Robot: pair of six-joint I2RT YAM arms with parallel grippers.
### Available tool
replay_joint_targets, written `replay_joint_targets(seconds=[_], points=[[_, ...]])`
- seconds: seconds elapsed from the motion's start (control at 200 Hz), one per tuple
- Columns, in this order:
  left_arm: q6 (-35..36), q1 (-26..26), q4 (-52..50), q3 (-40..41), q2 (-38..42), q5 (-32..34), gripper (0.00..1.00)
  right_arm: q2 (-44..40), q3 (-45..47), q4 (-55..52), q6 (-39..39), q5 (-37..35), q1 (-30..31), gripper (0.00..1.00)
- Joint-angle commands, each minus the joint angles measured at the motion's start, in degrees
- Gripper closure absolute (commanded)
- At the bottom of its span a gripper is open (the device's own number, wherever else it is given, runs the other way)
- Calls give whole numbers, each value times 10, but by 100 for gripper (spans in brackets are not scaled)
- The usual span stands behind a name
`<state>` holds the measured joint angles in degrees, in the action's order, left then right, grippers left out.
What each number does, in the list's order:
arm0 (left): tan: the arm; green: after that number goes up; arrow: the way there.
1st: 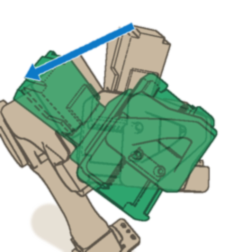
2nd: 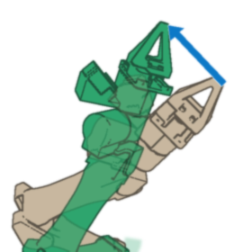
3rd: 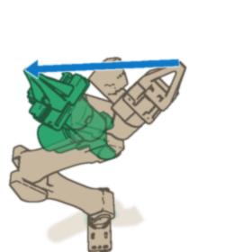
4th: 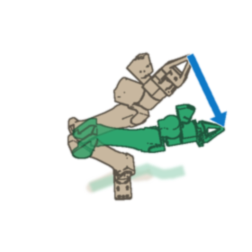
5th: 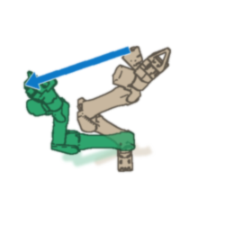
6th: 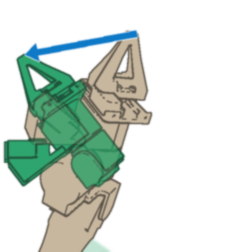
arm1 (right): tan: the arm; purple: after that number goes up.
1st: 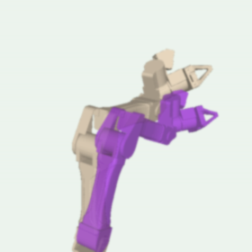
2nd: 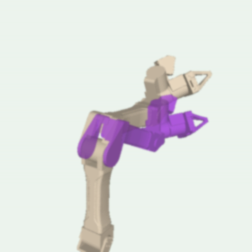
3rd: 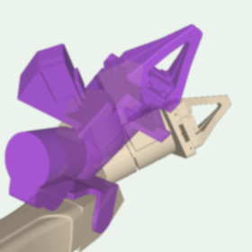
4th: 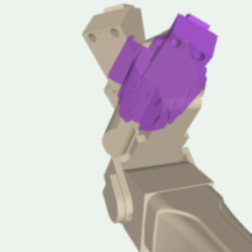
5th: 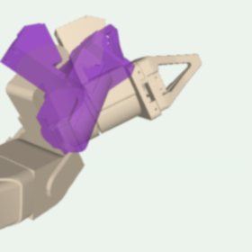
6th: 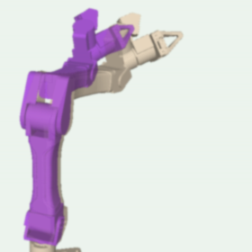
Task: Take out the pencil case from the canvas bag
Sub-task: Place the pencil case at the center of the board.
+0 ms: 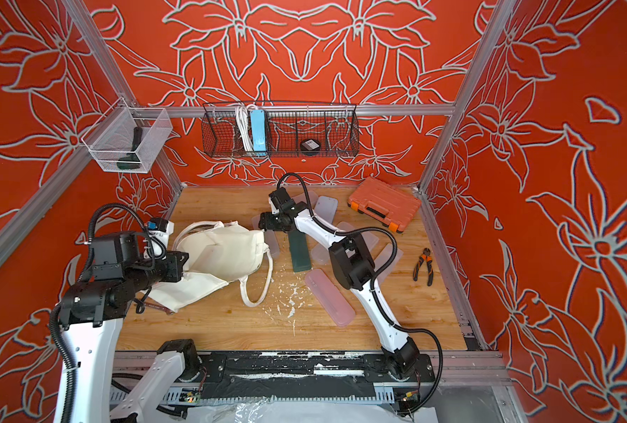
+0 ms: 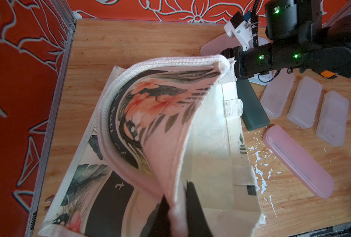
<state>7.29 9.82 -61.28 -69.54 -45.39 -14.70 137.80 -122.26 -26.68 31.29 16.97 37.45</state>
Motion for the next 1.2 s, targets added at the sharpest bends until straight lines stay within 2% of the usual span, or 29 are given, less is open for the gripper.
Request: replay_joint_targets(seconds=[0.0,0.165,0.225,0.706,0.936,1.196], points=[[15,4,31,-2,6,-29,100,-71,47,35,1,-7,-1,20],[21,4,36,-7,4,-46,100,-134,98,57,1,-8,-1,11],[22,4,38,-10,4,-52,100,-158,120,65,3,-12,-1,2],[34,4,77,52,73,-151,100,-346,299,163,5,-8,-1,2],[56,4,84,67,101,-217,100,-453,434,260,46,-6,4,2],[57,4,94,88,110,-248,100,-552,535,303,45,-37,39,2]])
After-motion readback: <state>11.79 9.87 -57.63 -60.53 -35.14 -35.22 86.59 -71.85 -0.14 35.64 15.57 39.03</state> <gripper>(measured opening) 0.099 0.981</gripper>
